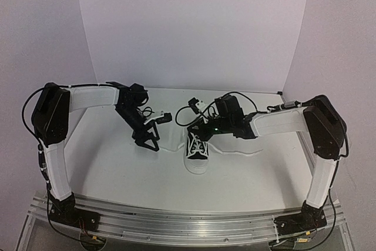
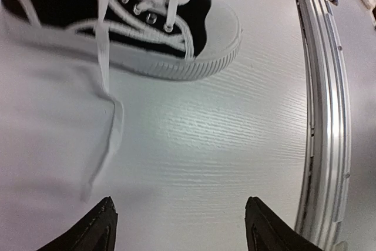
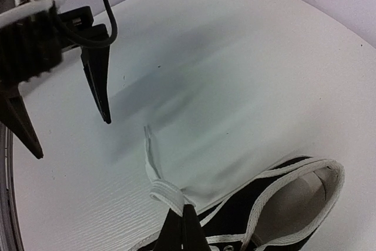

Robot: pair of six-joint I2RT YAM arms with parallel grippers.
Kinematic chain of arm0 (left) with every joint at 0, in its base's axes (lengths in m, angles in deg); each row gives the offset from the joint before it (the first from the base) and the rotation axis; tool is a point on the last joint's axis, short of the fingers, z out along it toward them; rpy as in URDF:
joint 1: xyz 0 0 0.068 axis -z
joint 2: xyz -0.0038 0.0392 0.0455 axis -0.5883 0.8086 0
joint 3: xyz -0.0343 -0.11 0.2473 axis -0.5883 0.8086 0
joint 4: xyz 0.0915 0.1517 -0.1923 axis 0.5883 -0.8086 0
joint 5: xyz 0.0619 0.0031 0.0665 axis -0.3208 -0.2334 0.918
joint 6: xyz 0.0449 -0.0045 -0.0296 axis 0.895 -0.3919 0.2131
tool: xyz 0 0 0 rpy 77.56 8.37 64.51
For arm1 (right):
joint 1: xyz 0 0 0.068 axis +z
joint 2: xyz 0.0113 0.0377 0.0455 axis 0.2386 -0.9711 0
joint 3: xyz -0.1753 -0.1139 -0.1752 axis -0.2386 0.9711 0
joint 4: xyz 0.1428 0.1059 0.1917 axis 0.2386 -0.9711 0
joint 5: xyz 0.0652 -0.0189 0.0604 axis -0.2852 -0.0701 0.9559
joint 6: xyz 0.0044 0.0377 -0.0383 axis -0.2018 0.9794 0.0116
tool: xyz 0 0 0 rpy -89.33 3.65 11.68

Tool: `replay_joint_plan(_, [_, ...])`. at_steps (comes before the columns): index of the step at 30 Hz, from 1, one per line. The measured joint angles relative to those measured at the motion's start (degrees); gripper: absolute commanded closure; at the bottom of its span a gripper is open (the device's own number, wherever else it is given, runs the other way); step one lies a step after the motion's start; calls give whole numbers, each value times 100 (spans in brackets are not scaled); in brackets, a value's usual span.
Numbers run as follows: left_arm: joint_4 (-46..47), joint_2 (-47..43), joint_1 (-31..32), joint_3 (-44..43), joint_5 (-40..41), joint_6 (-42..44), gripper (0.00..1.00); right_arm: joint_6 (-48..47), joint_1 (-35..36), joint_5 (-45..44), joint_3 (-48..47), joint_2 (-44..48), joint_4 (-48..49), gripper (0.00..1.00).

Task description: Tie the shoes

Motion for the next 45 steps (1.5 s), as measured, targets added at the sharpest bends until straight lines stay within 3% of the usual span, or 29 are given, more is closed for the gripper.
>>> replay_joint_plan(3, [822,-77,-2,2,-493,314,43,84,-22,12,16,14,13,100])
replay_joint_plan(5, [1453,-106,5,80,-704,91,44,189,-22,-2,18,14,16,100])
replay_joint_plan(12, [4968,-110,523,1342,-521,-2332,37,997,-22,-295,17,13,135,100])
replay_joint_plan(18, [6676,81,794,1683,22,-3693,44,1604,-20,-478,16,-18,262,100])
replay_joint_plan(25, [7346,413,934,1661,653,-4458,50,1909,-22,-658,-7,-124,308,100])
replay_joint_plan(32, [7639,542,1105,1808,902,-5027,48,2316,-7,-729,-229,-246,328,100])
replay_joint_plan(43, [8216,602,1198,1939,1233,-5442,69,2627,7,-737,-257,-260,341,100])
replay_joint_plan(45, [8311,625,1213,1939,1278,-5511,81,2657,7,-737,-257,-260,342,100])
